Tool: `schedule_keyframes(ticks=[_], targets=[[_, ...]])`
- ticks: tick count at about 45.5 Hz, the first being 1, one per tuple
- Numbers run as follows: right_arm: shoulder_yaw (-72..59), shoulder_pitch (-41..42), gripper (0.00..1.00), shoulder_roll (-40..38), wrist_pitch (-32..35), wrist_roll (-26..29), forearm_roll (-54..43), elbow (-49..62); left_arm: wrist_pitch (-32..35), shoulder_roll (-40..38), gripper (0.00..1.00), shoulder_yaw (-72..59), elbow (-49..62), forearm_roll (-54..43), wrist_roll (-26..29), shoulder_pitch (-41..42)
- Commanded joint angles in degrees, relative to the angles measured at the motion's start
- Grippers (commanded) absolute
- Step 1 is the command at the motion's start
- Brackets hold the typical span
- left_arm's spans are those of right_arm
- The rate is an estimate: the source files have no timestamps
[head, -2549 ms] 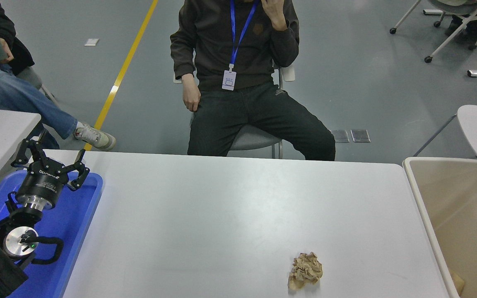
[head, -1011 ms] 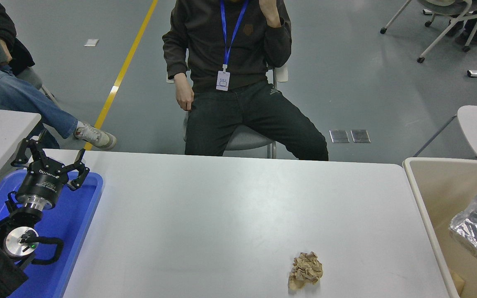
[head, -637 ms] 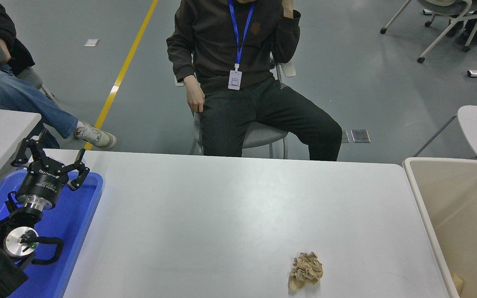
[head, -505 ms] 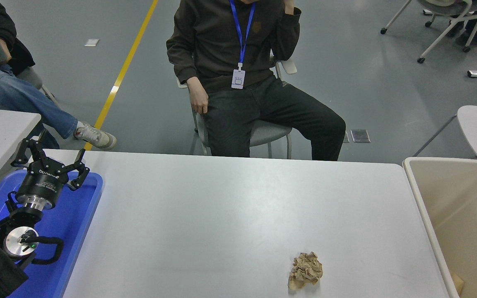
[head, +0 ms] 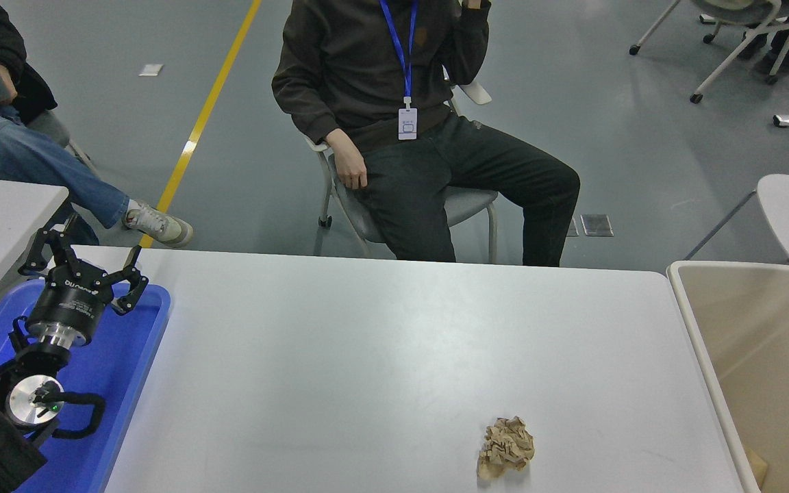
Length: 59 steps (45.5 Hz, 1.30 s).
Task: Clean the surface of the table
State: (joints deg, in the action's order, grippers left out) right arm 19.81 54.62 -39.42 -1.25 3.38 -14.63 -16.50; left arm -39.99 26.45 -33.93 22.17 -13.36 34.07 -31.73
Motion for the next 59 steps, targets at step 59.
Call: schedule_keyframes(ticks=[59], targets=[[40.0,-21.3,0.98,7.2,0.6,-17.8,0.0,-36.3,0.0,0.0,1.00,0.0,0.1,0.0,0.0,0.0]])
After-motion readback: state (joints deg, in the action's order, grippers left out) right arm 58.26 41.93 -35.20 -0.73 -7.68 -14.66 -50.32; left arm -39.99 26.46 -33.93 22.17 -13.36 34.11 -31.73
